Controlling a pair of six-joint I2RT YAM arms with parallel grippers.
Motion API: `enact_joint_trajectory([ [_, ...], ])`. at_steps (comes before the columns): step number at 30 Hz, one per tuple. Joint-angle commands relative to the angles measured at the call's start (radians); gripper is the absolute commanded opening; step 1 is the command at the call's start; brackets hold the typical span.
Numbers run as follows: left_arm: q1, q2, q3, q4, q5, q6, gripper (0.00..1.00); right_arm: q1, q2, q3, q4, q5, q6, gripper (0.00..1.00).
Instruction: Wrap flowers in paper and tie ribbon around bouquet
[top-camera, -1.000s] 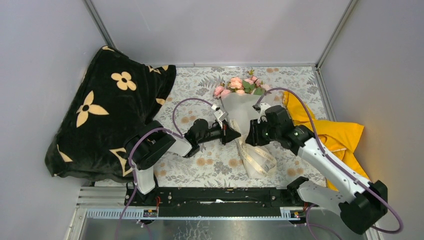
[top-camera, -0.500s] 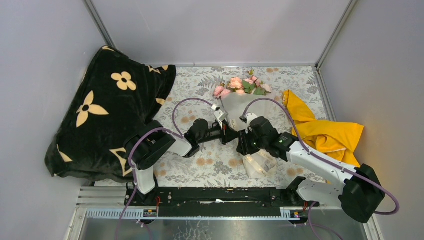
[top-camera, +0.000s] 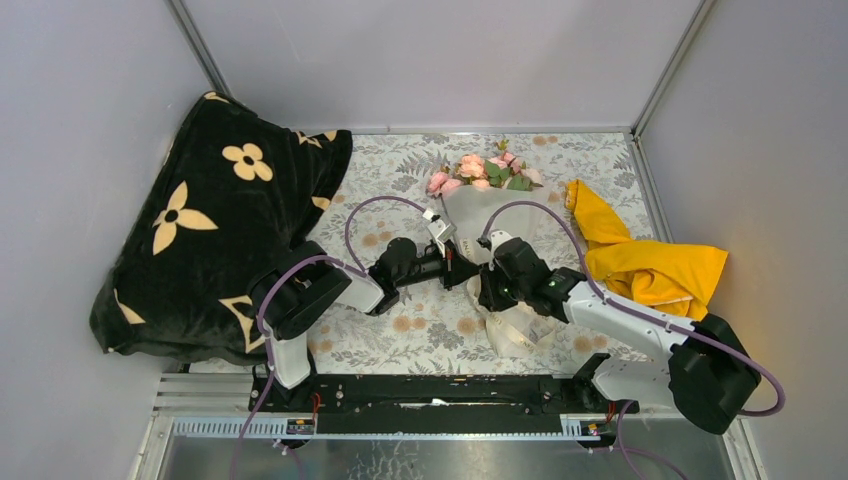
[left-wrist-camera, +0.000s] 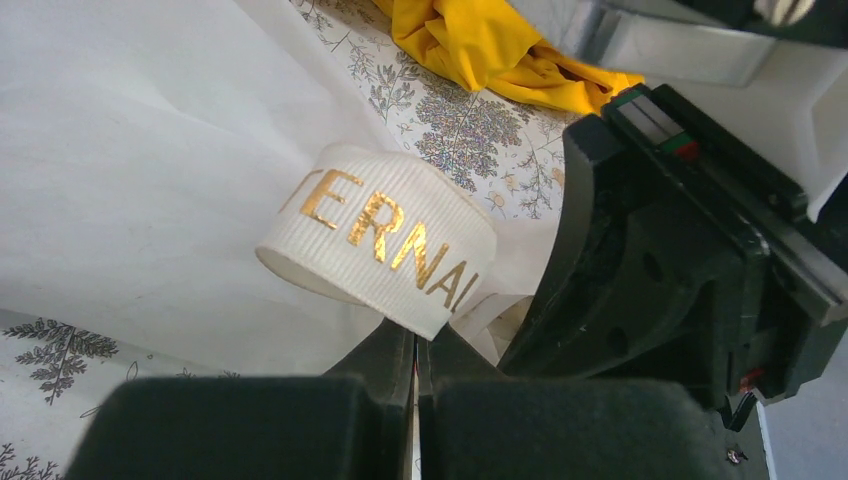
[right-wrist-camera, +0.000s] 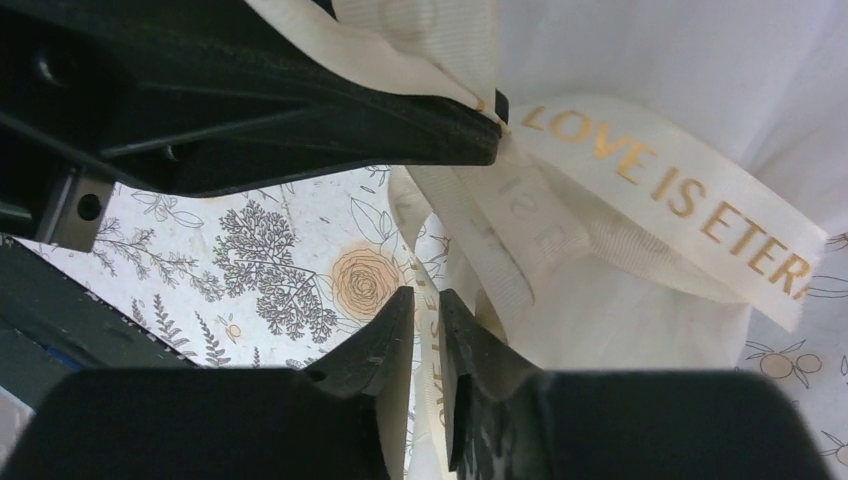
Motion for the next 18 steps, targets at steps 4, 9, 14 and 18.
enact_joint_trajectory([
  [4,0.001,-0.028,-0.005,0.037,0.006,0.035,0.0,0.009,0.002,0.046,-0.021,-0.083,-0.055,0.0],
  [9,0.0,-0.033,-0.011,0.037,0.003,0.047,0.0,0.001,-0.049,0.171,-0.283,-0.162,-0.106,0.0],
  [14,0.0,-0.038,-0.012,0.037,-0.005,0.063,0.0,-0.107,-0.117,0.304,-0.511,-0.167,-0.032,0.03],
  [18,0.001,-0.043,-0.02,0.04,-0.003,0.074,0.0,-0.21,-0.161,0.362,-0.549,-0.124,0.073,0.22],
])
